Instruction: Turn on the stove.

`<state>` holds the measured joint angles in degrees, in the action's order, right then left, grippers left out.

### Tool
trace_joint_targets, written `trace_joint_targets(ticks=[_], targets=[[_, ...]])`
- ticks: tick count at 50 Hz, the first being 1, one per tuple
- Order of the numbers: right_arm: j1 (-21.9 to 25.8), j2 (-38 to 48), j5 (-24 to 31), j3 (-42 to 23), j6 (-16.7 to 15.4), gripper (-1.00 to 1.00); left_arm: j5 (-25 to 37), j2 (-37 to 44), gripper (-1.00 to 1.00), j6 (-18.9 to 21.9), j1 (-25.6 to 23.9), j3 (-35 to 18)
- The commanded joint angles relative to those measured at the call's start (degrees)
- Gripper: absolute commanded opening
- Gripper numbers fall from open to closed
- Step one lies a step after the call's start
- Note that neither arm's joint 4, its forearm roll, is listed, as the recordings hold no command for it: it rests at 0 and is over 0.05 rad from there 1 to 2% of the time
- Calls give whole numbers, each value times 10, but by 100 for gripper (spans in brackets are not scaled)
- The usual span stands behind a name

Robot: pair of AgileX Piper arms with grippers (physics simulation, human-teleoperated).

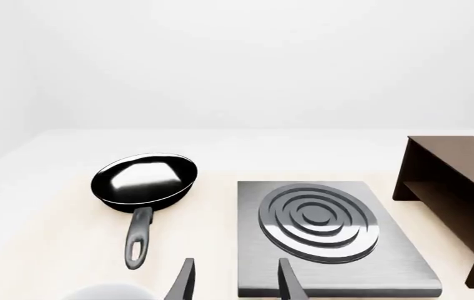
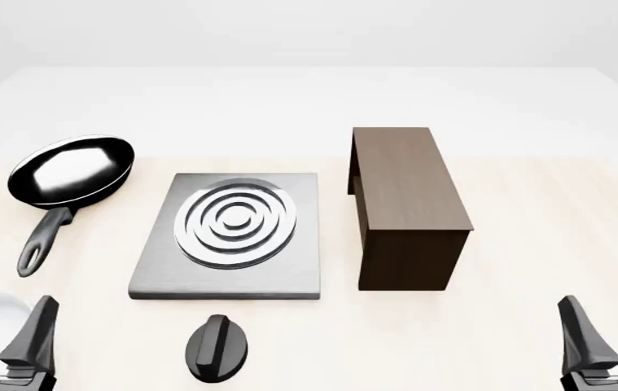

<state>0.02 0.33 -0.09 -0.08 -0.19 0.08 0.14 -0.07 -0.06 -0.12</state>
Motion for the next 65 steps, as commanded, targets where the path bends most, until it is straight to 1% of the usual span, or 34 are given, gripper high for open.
trace_joint_targets(ticks=[1, 10, 14, 15, 16, 17, 28, 31, 32, 33, 34, 35, 36, 37, 38, 41, 43, 44, 45, 49, 55, 59, 60, 63, 64, 65], targets=[[0, 6, -1, -2, -4, 100, 7, 3, 100, -3, -3, -5], [0, 6, -1, -2, -3, 100, 20, -1, 100, -6, -5, -13], [0, 6, -1, -2, -3, 100, 29, 0, 100, -2, 3, -28], [0, 1, 0, -2, 2, 100, -420, -1, 100, -324, 393, 1], [0, 1, 0, -2, 2, 100, -191, 21, 100, -95, 164, 0], [0, 1, 0, -2, 2, 100, -3, 1, 100, 3, 2, -1], [0, 1, 0, -2, 2, 100, 3, 4, 100, -4, 3, -7], [0, 1, 0, -2, 2, 100, 12, 10, 100, 5, 10, -22], [0, 1, 0, -2, 2, 100, 21, -1, 100, 31, 24, -56], [0, 1, 0, -2, 2, 100, 21, -1, 100, 31, 24, -56], [0, 1, 0, -2, 2, 100, 46, 4, 100, 30, 11, -73], [0, 1, 0, -2, 2, 100, 41, 52, 100, 36, 18, -86], [0, 1, 0, -2, 2, 100, 43, 62, 100, 42, 12, -91], [0, 1, 0, -2, 2, 100, 44, 61, 100, 42, 12, -91], [0, 1, 0, -2, 2, 100, 74, 43, 100, 52, 2, -104], [0, 1, 0, -2, 2, 100, 113, 41, 100, 68, -14, -127], [0, 1, 0, -2, 2, 100, 131, 41, 100, 70, -23, -141], [0, 1, 0, -2, 2, 100, 133, 47, 100, 73, -27, -144], [0, 1, 0, -2, 2, 100, 131, 75, 100, 69, -37, -148], [0, 1, 0, -2, 2, 100, 137, 83, 100, 82, -36, -157], [0, 1, 0, -2, 2, 100, 153, 116, 100, 108, -71, -169], [0, 1, 0, -2, 2, 100, 155, 160, 100, 124, -86, -175], [0, 1, 0, -2, 2, 100, 152, 188, 100, 124, -95, -176], [0, 1, 0, -2, 2, 100, 162, 203, 100, 126, -105, -185], [0, 1, 0, -2, 2, 100, 168, 182, 100, 140, -94, -186], [0, 1, 0, -2, 2, 100, 168, 181, 100, 140, -94, -186]])
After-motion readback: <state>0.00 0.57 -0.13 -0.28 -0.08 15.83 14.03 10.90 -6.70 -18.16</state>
